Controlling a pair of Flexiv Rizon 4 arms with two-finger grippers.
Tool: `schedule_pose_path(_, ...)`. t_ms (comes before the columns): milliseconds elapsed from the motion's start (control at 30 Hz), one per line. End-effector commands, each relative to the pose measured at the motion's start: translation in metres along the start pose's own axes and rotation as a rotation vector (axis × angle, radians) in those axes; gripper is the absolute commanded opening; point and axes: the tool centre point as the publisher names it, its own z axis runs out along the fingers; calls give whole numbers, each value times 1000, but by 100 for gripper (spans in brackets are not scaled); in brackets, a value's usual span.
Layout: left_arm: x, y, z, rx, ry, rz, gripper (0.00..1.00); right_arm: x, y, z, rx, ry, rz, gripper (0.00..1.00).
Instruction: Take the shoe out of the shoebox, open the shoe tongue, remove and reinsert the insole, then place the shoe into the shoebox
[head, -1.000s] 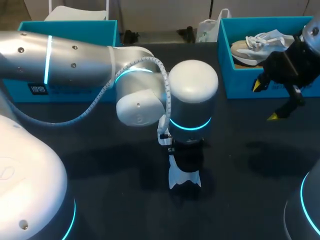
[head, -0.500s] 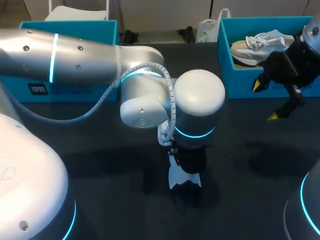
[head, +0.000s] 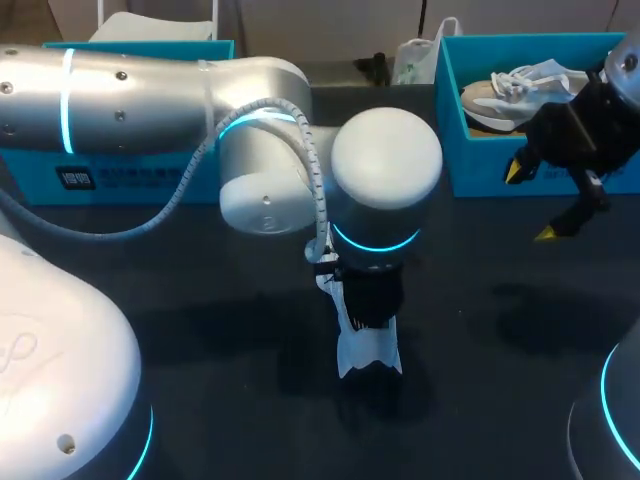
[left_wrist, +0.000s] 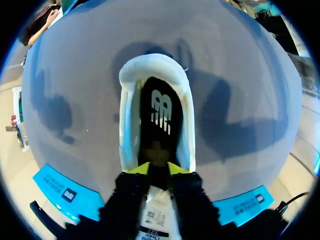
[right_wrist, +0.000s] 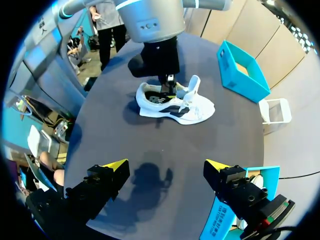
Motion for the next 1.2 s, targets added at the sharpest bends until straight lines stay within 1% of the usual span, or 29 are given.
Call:
schedule_pose_path(33,0,0,1,-6,-9,25,100,-1,0,1,3,1,1,100)
schedule_pose_path(167,-3,0,5,-8,7,29,100,-1,0,1,3,1,1,100)
schedule_pose_path(433,1,2,-3,0,44,14,100,-1,0,1,3,1,1,100)
schedule_pose_path(567,-2,6,4,-2,54,25,100,-1,0,1,3,1,1,100)
schedule_pose_path(667,-4,9,7,12,72,27,100,-1,0,1,3,1,1,100)
schedule_pose_path(800,-4,9,14,20,102,48,100,-1,0,1,3,1,1,100)
schedule_pose_path(933,-4,9,20,32,106,42,100,-1,0,1,3,1,1,100)
schedule_pose_path(1000,-5,11,17,29,99,40,100,-1,0,1,3,1,1,100)
schedule_pose_path(1200,-5,17,0,25,78,55,100,-1,0,1,3,1,1,100)
